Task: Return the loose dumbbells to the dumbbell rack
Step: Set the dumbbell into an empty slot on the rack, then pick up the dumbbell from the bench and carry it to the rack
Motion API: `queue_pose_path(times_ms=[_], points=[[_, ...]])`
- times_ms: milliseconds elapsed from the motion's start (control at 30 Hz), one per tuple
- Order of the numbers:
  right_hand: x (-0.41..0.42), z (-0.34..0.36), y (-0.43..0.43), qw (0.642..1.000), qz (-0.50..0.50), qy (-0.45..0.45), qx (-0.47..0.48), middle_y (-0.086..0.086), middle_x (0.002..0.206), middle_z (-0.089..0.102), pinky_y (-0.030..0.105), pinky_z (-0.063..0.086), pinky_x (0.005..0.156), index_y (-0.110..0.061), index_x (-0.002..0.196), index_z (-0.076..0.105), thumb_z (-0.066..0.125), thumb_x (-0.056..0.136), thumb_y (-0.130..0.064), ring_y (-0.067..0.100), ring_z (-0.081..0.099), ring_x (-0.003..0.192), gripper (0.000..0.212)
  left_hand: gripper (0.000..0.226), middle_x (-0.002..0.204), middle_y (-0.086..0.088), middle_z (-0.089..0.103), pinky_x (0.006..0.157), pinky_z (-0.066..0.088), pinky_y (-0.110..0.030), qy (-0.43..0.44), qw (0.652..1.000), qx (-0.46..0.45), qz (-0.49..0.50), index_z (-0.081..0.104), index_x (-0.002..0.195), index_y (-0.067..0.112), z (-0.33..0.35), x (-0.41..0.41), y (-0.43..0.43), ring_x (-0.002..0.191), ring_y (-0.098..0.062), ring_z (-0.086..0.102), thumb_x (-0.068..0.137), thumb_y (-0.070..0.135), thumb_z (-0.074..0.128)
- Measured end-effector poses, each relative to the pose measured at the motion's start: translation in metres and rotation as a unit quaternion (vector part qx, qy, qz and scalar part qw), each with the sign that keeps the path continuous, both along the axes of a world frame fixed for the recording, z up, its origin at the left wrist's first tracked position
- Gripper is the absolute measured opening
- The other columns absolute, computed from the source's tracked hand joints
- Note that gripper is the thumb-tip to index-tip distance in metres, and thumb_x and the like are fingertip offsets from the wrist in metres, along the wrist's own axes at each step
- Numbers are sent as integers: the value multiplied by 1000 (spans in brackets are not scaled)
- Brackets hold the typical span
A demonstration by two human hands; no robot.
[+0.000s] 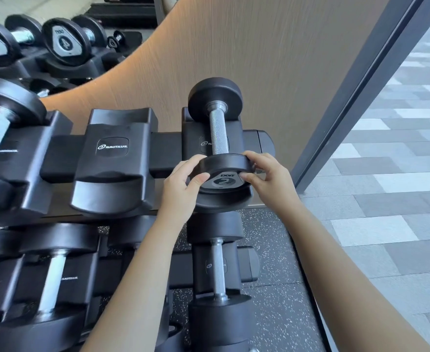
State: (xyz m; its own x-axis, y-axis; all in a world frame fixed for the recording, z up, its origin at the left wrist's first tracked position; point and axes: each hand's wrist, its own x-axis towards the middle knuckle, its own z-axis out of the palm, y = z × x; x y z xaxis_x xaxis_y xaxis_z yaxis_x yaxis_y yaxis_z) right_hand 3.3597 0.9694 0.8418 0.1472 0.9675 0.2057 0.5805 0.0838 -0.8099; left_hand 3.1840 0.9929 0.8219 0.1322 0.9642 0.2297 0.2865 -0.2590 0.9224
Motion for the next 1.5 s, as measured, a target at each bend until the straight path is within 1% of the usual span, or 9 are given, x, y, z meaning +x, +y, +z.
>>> queue_pose_path(times_ms=[133,233,533,667,800,867,1067,1400,1500], points=[[-7,-1,-1,1000,-16,-22,7,-1,88,50,2,31,72,-16,114,61,63,80,-4,14,48,82,35,36,98,16,55,84,37,-7,14,1000,2,8,54,124,18,0,-1,-2,91,-14,51,89,7,54],[-10,-1,-2,999,-24,-25,14,-2,88,49,1,31,71,-15,114,61,62,81,-4,14,47,82,35,36,106,5,56,85,31,0,39,999,12,4,52,126,14,3,-2,-4,101,-10,51,91,6,52],[-20,-10,-11,998,-27,-55,21,-1,118,51,11,30,74,-20,131,46,58,87,-14,8,47,95,46,43,128,-1,53,93,27,-12,156,986,56,-3,42,135,19,9,-14,-10,116,-14,47,93,15,50],[-25,-13,-34,998,-27,-62,20,4,139,41,8,25,91,-19,140,34,58,88,-15,12,40,125,58,44,145,-3,39,105,30,-37,251,963,102,-6,40,137,20,16,-19,-31,131,-21,35,94,21,49],[-31,-16,-66,987,-32,-152,35,10,140,43,31,30,107,-13,138,38,60,86,-13,24,38,131,56,39,129,-15,55,92,43,-47,338,921,193,-7,56,123,10,15,-21,-60,116,-32,53,85,11,61],[-35,-19,-84,975,-42,-214,36,12,137,47,49,36,101,-13,136,42,61,84,-16,31,42,128,56,38,115,-18,63,85,46,-52,369,903,221,-1,62,114,6,9,-23,-74,104,-35,60,76,9,69],[-54,-30,-144,952,-72,-297,28,16,125,58,63,40,90,-12,124,54,61,76,-21,41,52,116,49,45,111,-14,65,84,44,-60,422,879,222,17,64,110,9,-3,-34,-125,103,-33,61,68,17,78],[-58,-16,-193,939,-3,-333,89,17,119,63,62,44,83,-10,117,60,76,68,-13,40,58,110,52,45,111,-12,66,84,46,-58,460,860,197,102,65,110,11,11,-24,-203,103,-32,62,68,23,77],[-48,-4,-205,936,31,-326,128,17,115,64,61,46,79,-8,114,61,78,66,-12,40,60,106,51,33,108,-10,67,82,48,-55,475,844,191,156,66,106,13,17,-10,-228,100,-30,63,82,29,52]])
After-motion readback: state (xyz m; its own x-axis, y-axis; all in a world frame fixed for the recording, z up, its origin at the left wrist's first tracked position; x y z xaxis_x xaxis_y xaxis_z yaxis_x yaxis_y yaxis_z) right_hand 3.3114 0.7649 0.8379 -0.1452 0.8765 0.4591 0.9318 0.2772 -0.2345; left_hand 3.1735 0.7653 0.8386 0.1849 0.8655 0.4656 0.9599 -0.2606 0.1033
